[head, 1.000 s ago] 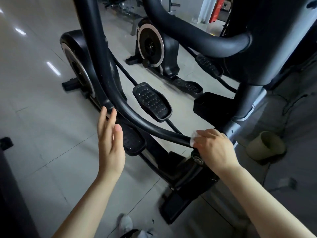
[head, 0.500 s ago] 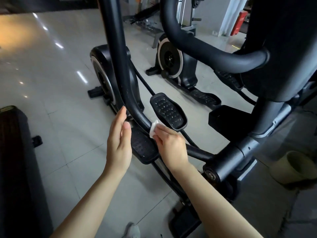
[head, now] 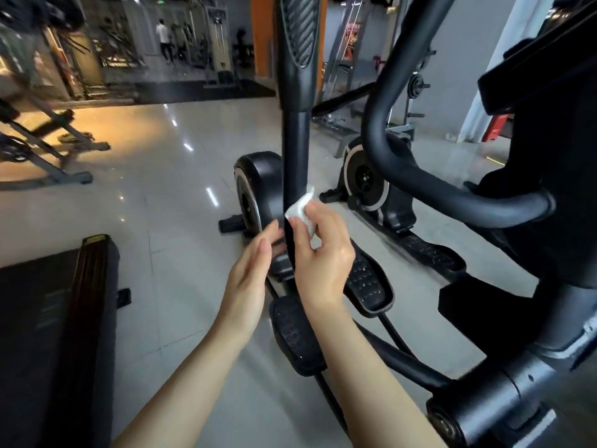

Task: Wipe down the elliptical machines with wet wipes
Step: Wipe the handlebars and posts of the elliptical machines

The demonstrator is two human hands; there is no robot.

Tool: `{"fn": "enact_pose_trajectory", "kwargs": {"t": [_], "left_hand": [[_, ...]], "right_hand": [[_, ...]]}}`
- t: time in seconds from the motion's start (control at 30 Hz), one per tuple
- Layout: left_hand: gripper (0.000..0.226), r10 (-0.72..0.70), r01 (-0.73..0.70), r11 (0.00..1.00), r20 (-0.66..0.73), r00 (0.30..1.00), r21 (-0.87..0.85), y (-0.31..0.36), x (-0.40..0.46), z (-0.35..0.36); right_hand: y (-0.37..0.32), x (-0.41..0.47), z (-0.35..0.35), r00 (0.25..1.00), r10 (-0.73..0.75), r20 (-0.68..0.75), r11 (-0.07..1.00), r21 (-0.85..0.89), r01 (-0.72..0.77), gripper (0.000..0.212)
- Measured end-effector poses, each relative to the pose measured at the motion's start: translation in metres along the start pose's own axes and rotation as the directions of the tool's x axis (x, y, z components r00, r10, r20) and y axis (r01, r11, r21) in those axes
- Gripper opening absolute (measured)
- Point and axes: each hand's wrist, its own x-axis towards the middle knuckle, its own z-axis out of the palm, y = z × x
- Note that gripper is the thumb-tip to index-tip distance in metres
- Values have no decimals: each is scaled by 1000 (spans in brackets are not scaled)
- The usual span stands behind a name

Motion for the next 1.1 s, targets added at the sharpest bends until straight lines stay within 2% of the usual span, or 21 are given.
{"fn": "enact_pose_trajectory", "kwargs": {"t": [0.07, 0.17, 0.3, 0.37, 0.4, 0.47, 0.5, 0.6, 0.7, 0.77, 0.83, 0.97, 1.07, 1.1], "left_hand": [[46, -40, 40, 999, -27, 999, 6, -2, -3, -3], [38, -62, 61, 998, -106, 992, -13, 0, -9, -10], [32, -26, 23, 1000, -162, 986, -20, 13, -12, -17], [29, -37, 39, 999, -79, 996, 31, 18, -10, -18], [34, -66, 65, 996, 18, 998, 62, 22, -10, -18], [47, -149, 124, 984, 211, 966, 126, 24, -5, -16], [48, -166, 134, 981, 256, 952, 139, 24, -2, -14], [52, -161, 130, 982, 239, 958, 139, 21, 6, -18], [57, -241, 205, 966, 264, 934, 157, 26, 9, -21], [61, -258, 208, 959, 296, 920, 191, 24, 6, -21], [60, -251, 204, 960, 271, 929, 190, 17, 2, -17], [65, -320, 289, 942, 193, 928, 172, -14, -22, -6], [51, -429, 412, 902, 170, 887, 130, -36, -49, 6], [45, -462, 448, 887, 169, 871, 113, -42, -58, 11]], "right_hand": [[22, -25, -8, 995, 24, 99, 997, -77, -17, 17], [52, -59, -28, 973, 11, 230, 976, -216, 40, 27], [42, -50, -26, 974, 8, 225, 974, -220, 43, 16], [18, -20, -11, 987, -51, 154, 988, -136, 72, 12], [6, -4, -4, 990, -93, 109, 989, -103, 104, 13], [-11, 19, 5, 981, -189, 38, 976, -98, 192, 17], [-12, 23, 7, 974, -227, 25, 967, -110, 228, 19], [-6, 5, 9, 967, -253, 42, 961, -104, 256, 34], [3, -24, 7, 978, -176, 109, 978, -96, 186, 41], [12, -41, -2, 977, -117, 180, 983, -122, 140, 39], [26, -59, -17, 961, -88, 262, 973, -185, 140, 34], [55, -84, -59, 894, -1, 449, 895, -398, 201, 34], [64, -81, -105, 860, 187, 475, 781, -603, 163, 32], [62, -75, -121, 821, 273, 502, 725, -668, 167, 28]]}}
